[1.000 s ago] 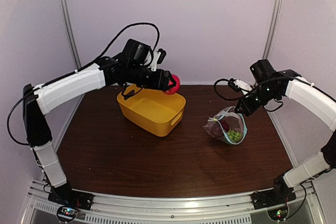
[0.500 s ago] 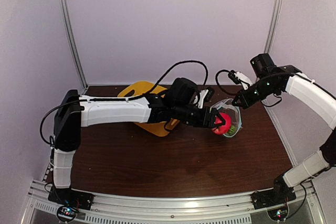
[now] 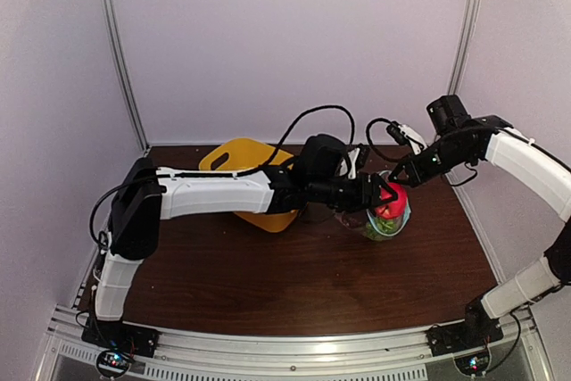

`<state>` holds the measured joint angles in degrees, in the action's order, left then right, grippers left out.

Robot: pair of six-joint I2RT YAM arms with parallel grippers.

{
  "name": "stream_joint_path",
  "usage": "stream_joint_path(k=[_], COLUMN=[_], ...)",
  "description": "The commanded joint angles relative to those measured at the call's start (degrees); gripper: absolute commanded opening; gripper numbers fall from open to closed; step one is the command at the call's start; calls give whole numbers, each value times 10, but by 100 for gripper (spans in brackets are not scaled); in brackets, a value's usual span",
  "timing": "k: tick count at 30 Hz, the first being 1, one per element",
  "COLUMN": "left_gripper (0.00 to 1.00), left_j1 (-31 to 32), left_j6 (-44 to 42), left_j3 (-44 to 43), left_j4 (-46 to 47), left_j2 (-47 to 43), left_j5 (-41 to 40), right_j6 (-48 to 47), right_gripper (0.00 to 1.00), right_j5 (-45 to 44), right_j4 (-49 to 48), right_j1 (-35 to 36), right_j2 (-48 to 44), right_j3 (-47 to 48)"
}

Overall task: Place the food in the zip-top bag and seal the zipper
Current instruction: Place the fake fruit in the zipper food storage bag.

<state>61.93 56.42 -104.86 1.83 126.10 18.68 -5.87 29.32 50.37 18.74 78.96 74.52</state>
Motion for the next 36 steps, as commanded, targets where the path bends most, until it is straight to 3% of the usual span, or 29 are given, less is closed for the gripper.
stream_joint_path(k=[1, 9, 12, 19, 24, 33, 36], left_gripper=[32, 31, 48, 68, 82, 97, 98], left_j1=[-4, -5, -4, -2, -2, 0, -1], left_j6=[63, 106, 118, 131, 168, 47, 11], left_j3=[-28, 13, 8, -65, -46, -23, -9], left_j4=[17, 32, 62, 123, 122, 37, 23], left_j2=[47, 49, 54, 88, 86, -33, -83], left_j5=[-43, -102, -118, -29, -13, -14, -1], right_j6=[15, 16, 20, 18, 19, -1, -31], right_gripper=[0, 0, 0, 0, 0, 0, 0], right_j5=[60, 80, 98, 99, 110, 116, 117], right_j4=[-14, -10, -15, -20, -18, 8, 19], right_j1=[5, 5, 5, 5, -3, -29, -32], right_j2=[-35, -49, -46, -49, -58, -56, -54], right_j3=[-7, -19, -31, -43, -37, -16, -11])
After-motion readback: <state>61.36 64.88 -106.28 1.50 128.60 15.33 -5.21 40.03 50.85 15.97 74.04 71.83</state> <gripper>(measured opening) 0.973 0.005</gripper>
